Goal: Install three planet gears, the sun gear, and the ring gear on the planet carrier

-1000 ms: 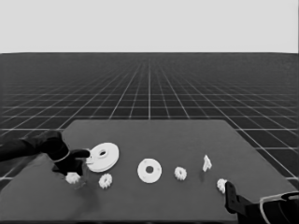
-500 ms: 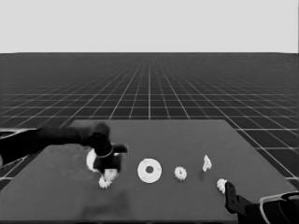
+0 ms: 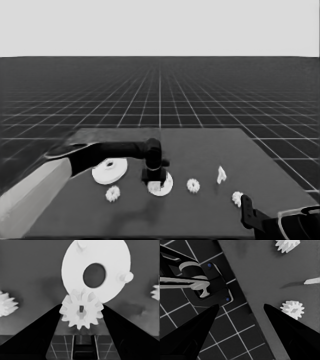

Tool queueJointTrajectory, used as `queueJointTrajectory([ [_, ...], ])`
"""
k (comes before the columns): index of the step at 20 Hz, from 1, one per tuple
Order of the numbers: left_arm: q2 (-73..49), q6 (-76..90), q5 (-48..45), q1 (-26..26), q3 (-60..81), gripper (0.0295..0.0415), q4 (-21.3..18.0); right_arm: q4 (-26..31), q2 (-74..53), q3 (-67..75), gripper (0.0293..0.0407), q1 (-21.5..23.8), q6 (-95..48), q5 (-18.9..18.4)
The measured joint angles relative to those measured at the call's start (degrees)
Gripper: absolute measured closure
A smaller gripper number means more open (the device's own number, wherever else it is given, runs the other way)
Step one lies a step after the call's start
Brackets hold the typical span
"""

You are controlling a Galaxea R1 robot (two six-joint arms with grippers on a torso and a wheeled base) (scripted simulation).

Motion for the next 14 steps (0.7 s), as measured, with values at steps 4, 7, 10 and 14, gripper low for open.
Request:
queueJointTrajectory([
  [4, 0.6, 1.6, -0.9, 2.8, -2.4, 0.0398, 2.8, 0.0, 0.0, 0.0, 0.0315, 0.0, 0.0, 0.0],
  [7, 0.6, 1.8, -1.0, 3.2, -2.7, 0.0398, 3.1, 0.0, 0.0, 0.0, 0.0315, 0.0, 0.0, 0.0],
  [10, 0.6, 1.8, -1.0, 3.2, -2.7, 0.0339, 3.2, 0.0, 0.0, 0.0, 0.0315, 0.0, 0.0, 0.0],
  [14, 0.6, 1.8, -1.0, 3.2, -2.7, 0.0326, 3.2, 0.0, 0.0, 0.0, 0.0315, 0.0, 0.0, 0.0],
])
